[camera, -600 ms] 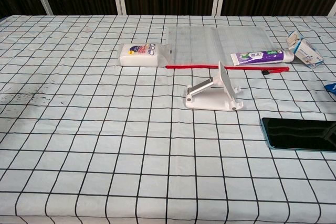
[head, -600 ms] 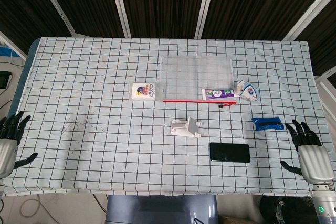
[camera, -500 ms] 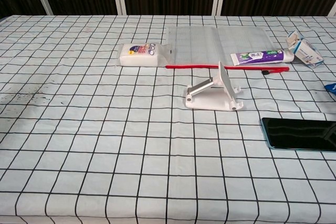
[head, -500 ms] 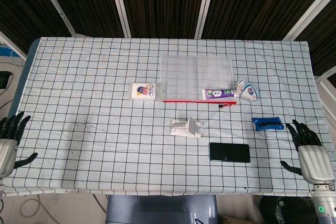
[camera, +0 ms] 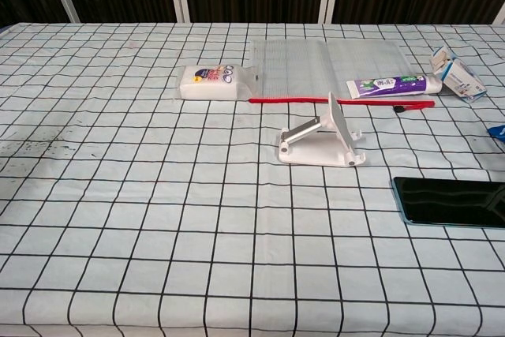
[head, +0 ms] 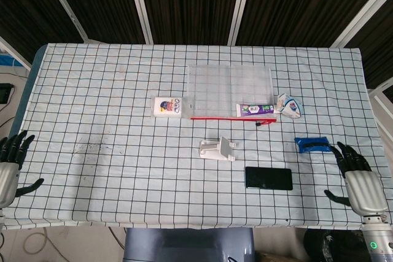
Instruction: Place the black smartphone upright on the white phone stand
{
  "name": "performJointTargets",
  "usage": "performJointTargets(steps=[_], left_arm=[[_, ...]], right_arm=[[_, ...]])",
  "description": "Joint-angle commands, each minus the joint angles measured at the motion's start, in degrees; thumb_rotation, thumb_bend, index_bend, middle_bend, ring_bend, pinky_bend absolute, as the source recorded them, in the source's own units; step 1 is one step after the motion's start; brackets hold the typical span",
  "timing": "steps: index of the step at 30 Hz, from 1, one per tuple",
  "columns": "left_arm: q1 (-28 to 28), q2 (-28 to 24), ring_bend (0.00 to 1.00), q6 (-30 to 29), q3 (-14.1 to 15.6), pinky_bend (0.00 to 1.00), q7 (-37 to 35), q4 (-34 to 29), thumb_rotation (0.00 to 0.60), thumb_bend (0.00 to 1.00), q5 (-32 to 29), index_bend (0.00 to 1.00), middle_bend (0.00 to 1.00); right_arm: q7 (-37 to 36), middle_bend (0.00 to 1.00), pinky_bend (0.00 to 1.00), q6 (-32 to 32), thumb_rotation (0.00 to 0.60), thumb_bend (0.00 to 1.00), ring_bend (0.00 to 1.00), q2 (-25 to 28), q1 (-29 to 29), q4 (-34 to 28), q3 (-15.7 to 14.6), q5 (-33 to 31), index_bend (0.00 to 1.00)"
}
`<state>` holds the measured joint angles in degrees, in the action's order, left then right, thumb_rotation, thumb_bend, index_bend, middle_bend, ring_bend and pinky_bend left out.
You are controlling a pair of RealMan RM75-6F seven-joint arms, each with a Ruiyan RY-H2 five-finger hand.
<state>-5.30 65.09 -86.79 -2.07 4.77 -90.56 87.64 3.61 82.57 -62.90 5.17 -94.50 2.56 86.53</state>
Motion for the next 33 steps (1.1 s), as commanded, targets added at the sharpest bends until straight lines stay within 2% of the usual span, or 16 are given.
performJointTargets(steps=[1, 12, 16, 18, 23, 33], left_arm=[[0.1, 0.0, 0.0, -0.1, 0.0, 0.0, -0.1, 0.0, 0.6, 0.0, 0.1, 0.0, 0.0], [-0.4, 0.2, 0.0, 0.7, -0.2, 0.0, 0.0, 0.1, 0.6, 0.0, -0.4, 0.0, 0.0], [-0.4, 0.3, 0.0, 0.8, -0.4, 0.0, -0.2, 0.1, 0.6, 0.0, -0.7, 0.0, 0.0], [-0.5, 0.3, 0.0, 1.0, -0.4, 0.0, -0.2, 0.1, 0.6, 0.0, -0.8, 0.0, 0.0], [-0.7, 0.5, 0.0, 1.0, -0.5, 0.0, -0.4, 0.3, 0.6, 0.0, -0.7, 0.0, 0.0], [-0.8, 0.1, 0.0, 1.3, -0.5, 0.0, -1.8, 0.1, 0.6, 0.0, -0.7, 0.0, 0.0]], right_arm=[[-0.1, 0.0, 0.15, 0.0, 0.6, 0.0, 0.0, 0.1, 0.0, 0.0, 0.0, 0.0, 0.0], [0.3, 0.01, 0.15, -2.5, 0.6, 0.01, 0.0, 1.1, 1.2, -2.7, -0.2, -0.2, 0.0], [3.1, 0.12, 0.19, -5.3, 0.6, 0.03, 0.1, 1.1, 2.8, -5.0, -0.3, -0.5, 0.06], [5.4, 0.18, 0.22, -7.3, 0.6, 0.05, 0.17, 0.4, 3.9, -6.0, -0.3, -1.0, 0.14], [10.4, 0.27, 0.26, -11.6, 0.6, 0.1, 0.27, -2.8, 6.7, -8.4, 0.1, -3.0, 0.23], [20.3, 0.28, 0.26, -17.2, 0.6, 0.12, 0.28, -9.5, 10.8, -9.7, 1.4, -11.1, 0.25]])
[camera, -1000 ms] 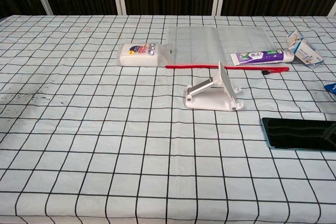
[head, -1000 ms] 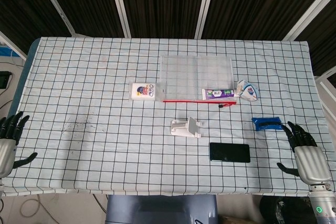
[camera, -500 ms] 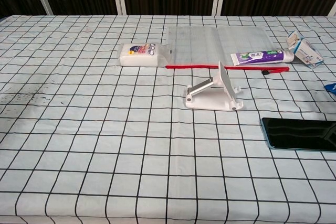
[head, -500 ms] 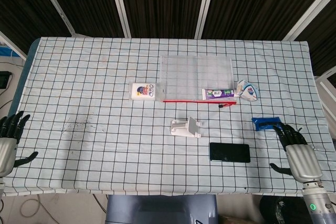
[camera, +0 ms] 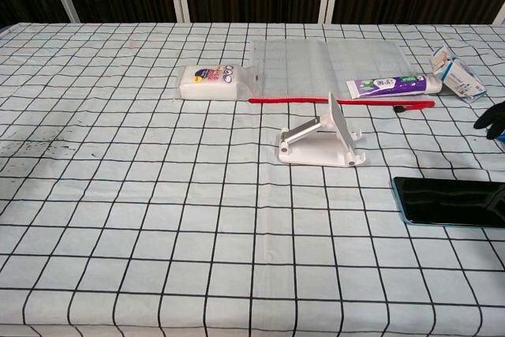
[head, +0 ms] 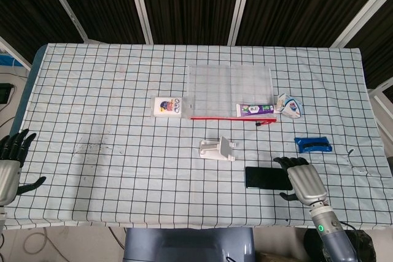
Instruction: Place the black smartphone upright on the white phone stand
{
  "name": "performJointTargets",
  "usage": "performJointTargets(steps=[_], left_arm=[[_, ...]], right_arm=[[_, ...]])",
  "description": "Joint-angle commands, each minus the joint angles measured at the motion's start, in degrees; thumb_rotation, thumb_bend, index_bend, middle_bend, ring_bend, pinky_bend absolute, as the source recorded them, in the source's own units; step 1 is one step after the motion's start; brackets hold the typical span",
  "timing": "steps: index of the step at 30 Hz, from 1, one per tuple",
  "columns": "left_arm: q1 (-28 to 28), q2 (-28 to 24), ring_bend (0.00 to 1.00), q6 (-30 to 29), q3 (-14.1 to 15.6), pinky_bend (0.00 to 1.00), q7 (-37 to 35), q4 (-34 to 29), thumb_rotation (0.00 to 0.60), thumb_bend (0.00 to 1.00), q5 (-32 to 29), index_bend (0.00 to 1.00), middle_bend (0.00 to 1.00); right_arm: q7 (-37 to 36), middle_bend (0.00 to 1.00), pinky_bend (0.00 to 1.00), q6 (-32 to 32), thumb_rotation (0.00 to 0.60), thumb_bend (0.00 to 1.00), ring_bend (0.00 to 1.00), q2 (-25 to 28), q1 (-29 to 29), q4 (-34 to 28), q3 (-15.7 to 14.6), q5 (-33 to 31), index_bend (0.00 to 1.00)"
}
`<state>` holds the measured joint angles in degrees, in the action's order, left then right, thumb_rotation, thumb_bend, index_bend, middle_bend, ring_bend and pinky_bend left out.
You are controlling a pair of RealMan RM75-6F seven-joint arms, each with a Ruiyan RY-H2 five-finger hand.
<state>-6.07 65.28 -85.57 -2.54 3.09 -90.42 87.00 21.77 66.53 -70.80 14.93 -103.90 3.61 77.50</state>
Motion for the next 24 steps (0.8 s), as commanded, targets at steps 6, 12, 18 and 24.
performJointTargets(steps=[6, 12, 18, 24], left_arm=[[-0.2, -0.2, 0.0, 0.6, 0.1, 0.0, -0.6, -0.2, 0.6, 0.0, -0.2, 0.0, 0.0], [-0.3, -0.5, 0.0, 0.8, 0.1, 0.0, -1.0, -0.5, 0.6, 0.0, -0.2, 0.0, 0.0], [-0.4, -0.8, 0.0, 1.2, 0.1, 0.0, -1.5, -0.8, 0.6, 0.0, -0.6, 0.0, 0.0], [-0.5, -0.9, 0.0, 1.4, 0.2, 0.0, -1.8, -1.0, 0.6, 0.0, -0.6, 0.0, 0.0]], right_arm=[[4.6, 0.28, 0.26, -2.3, 0.6, 0.12, 0.28, -4.9, 2.2, 0.2, 0.8, -6.8, 0.25], [6.9, 0.29, 0.26, -2.8, 0.6, 0.16, 0.28, -7.8, 3.6, 0.9, 1.2, -9.5, 0.26], [8.6, 0.29, 0.26, -3.2, 0.6, 0.17, 0.28, -10.4, 5.2, 2.0, 2.0, -13.0, 0.27], [10.2, 0.29, 0.26, -3.4, 0.6, 0.17, 0.28, -11.6, 6.3, 2.5, 2.0, -16.0, 0.27]])
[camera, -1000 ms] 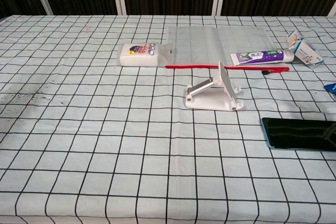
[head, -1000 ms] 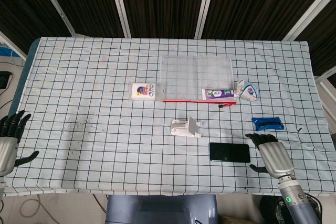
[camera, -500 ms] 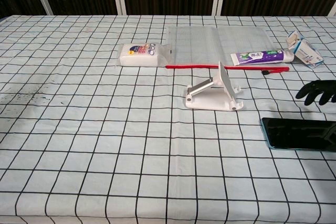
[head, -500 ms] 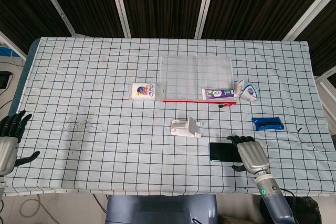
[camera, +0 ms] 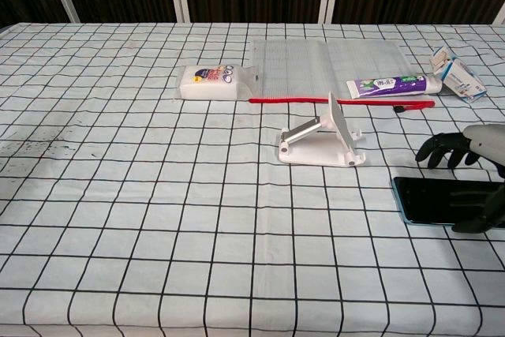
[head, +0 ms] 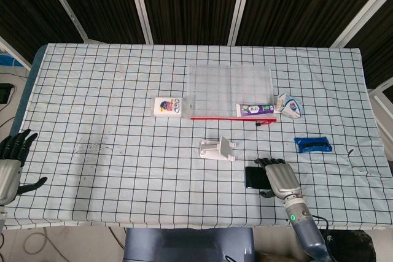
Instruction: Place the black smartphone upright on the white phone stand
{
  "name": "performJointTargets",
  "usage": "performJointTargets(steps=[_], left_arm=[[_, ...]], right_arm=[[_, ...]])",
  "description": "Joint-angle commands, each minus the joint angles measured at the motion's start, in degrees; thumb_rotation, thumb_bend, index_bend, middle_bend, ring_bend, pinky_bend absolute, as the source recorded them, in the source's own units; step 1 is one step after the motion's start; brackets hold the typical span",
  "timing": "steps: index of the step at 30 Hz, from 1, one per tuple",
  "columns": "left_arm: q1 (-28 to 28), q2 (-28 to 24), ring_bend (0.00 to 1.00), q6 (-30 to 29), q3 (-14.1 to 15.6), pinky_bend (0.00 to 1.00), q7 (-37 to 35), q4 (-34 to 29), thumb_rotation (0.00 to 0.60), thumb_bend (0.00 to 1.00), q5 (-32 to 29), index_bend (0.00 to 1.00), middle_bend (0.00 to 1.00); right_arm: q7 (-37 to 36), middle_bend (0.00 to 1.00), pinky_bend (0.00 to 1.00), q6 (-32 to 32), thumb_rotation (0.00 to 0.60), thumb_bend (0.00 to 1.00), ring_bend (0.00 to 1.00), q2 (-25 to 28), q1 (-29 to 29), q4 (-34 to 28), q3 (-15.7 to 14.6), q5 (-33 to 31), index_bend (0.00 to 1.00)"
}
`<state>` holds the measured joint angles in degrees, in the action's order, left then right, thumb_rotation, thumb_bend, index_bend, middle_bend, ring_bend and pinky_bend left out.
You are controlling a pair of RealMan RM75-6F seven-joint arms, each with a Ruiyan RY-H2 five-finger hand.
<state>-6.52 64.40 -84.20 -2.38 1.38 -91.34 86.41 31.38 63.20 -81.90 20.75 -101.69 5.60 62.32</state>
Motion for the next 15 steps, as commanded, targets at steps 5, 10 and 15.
performJointTargets(steps=[5, 10, 15], left_arm=[[0.0, -0.1, 0.0, 0.1, -0.1, 0.0, -0.4, -0.1, 0.6, 0.0, -0.1, 0.0, 0.0], [-0.1, -0.2, 0.0, 0.2, -0.1, 0.0, -0.6, -0.2, 0.6, 0.0, -0.2, 0.0, 0.0], [-0.1, -0.2, 0.0, 0.3, -0.1, 0.0, -0.8, -0.2, 0.6, 0.0, -0.4, 0.0, 0.0]], right_arm=[[1.0, 0.29, 0.26, -0.1, 0.6, 0.17, 0.28, -1.3, 1.0, 0.9, 0.1, -2.8, 0.28], [1.0, 0.3, 0.26, 0.0, 0.6, 0.19, 0.29, -2.1, 1.7, 1.7, 0.2, -4.0, 0.31], [1.0, 0.32, 0.26, -0.1, 0.6, 0.2, 0.3, -2.6, 2.4, 2.4, 0.4, -5.2, 0.33]])
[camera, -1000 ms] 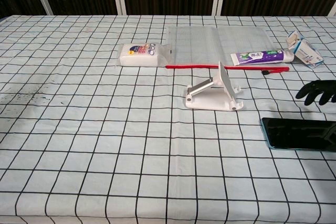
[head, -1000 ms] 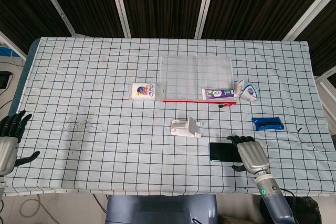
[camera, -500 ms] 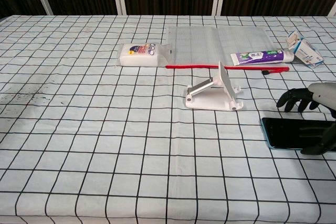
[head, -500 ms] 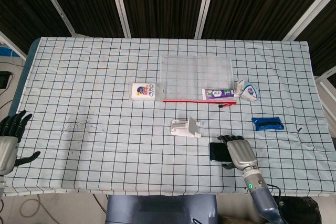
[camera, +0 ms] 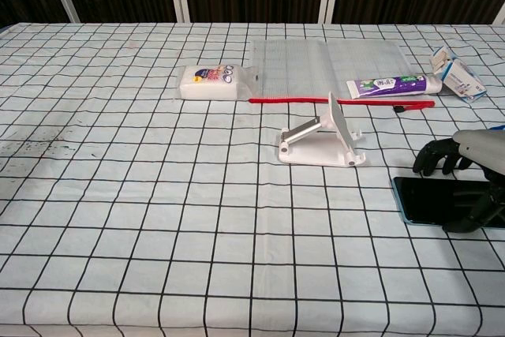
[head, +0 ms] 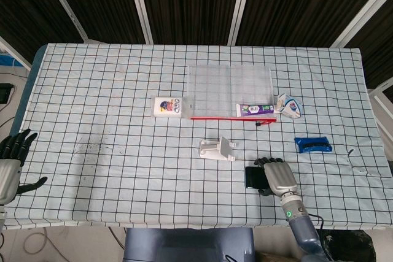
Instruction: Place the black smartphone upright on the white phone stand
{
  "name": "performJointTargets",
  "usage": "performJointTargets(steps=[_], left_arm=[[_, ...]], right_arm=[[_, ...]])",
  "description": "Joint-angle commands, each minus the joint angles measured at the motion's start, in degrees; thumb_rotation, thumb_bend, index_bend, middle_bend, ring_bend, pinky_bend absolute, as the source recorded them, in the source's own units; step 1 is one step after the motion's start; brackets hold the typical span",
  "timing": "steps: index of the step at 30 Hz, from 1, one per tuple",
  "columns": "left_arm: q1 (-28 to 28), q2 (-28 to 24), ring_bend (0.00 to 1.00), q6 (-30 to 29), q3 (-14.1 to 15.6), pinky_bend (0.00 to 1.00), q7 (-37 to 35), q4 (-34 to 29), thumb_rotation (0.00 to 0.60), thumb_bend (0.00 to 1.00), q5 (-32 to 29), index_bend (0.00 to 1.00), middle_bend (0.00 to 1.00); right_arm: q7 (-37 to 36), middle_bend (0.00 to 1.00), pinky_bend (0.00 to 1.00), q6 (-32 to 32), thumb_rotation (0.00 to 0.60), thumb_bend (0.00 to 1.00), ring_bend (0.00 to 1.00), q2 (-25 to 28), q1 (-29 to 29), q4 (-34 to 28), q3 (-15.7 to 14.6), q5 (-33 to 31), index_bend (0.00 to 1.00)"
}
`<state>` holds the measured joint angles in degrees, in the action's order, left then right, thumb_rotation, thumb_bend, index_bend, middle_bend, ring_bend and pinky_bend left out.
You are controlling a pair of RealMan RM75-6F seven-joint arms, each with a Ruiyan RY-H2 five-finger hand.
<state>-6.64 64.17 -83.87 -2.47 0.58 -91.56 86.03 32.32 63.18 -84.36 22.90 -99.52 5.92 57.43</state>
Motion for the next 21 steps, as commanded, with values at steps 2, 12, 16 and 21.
performJointTargets(steps=[2, 12, 16, 21], left_arm=[[0.0, 0.0, 0.0, 0.1, 0.0, 0.0, -0.1, -0.1, 0.6, 0.0, -0.1, 0.0, 0.0], [-0.1, -0.2, 0.0, 0.3, 0.0, 0.0, -0.1, -0.3, 0.6, 0.0, -0.4, 0.0, 0.0], [0.0, -0.2, 0.0, 0.3, 0.0, 0.0, -0.2, -0.4, 0.6, 0.0, -0.3, 0.0, 0.0], [0.0, -0.3, 0.0, 0.3, 0.0, 0.0, -0.5, -0.5, 0.6, 0.0, -0.4, 0.0, 0.0]], right_arm=[[0.2, 0.32, 0.26, -0.1, 0.6, 0.21, 0.31, -0.4, 0.5, 0.6, 0.0, -0.7, 0.34], [0.5, 0.42, 0.28, 0.2, 0.6, 0.23, 0.39, -0.7, 1.2, 1.3, -0.7, -2.2, 0.44], [-0.1, 0.49, 0.36, 0.6, 0.6, 0.26, 0.45, -0.8, 1.1, 1.4, -1.2, -1.7, 0.51], [-1.8, 0.54, 0.47, 1.0, 0.6, 0.29, 0.5, -0.7, 1.0, 1.3, -1.6, 0.0, 0.56]])
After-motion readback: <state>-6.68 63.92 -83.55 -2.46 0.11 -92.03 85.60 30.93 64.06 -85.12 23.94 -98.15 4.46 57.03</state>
